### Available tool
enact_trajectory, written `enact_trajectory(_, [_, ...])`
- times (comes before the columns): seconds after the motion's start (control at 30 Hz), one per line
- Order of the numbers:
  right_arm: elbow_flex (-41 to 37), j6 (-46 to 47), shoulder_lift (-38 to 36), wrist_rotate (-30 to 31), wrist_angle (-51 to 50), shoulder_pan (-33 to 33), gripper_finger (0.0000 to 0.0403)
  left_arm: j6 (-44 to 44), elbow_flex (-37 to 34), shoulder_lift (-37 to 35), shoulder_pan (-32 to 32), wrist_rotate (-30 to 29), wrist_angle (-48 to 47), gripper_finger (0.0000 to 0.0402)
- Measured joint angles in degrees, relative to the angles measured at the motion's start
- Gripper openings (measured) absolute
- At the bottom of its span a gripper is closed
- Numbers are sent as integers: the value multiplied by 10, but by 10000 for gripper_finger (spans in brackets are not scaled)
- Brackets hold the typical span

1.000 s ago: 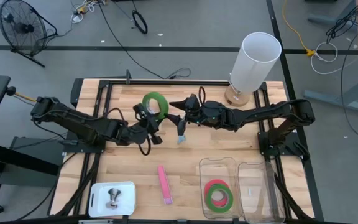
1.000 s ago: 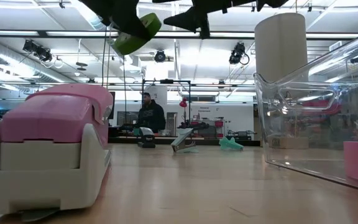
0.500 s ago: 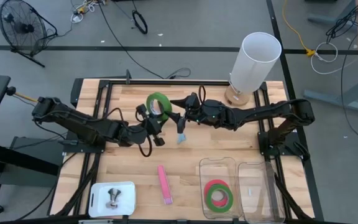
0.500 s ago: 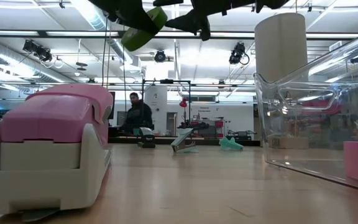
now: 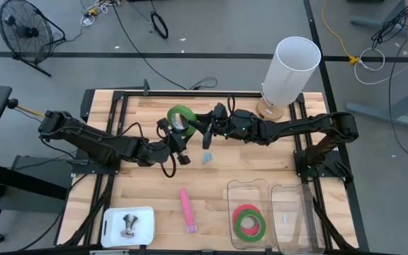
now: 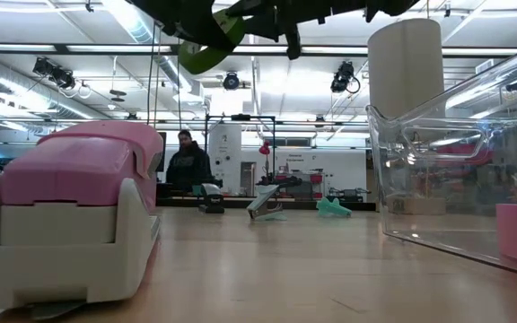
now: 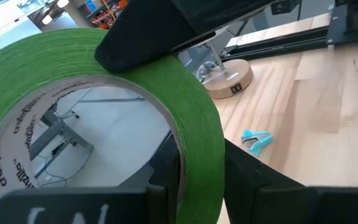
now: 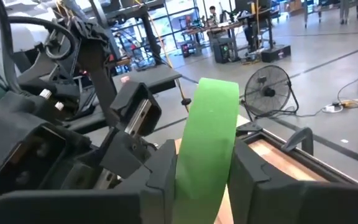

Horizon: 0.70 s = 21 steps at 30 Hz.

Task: Pick and place Stapler, Stapler remover, tape
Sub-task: Put the tape into the left transparent bin

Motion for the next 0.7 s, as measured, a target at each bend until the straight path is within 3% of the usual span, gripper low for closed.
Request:
enact_trajectory(0.13, [0,-8,0,-2,-2,1,89,-6,0,0,0,2,-1,94])
enact_trajectory(0.4, [-2,-46,1,-10,-22,1,88,-9,1,-3,-7,6,7,196])
enact_trajectory(0.7, [-2,-57,-40,4,-114,-15,88,35,1,-3,-65,-127,6,202])
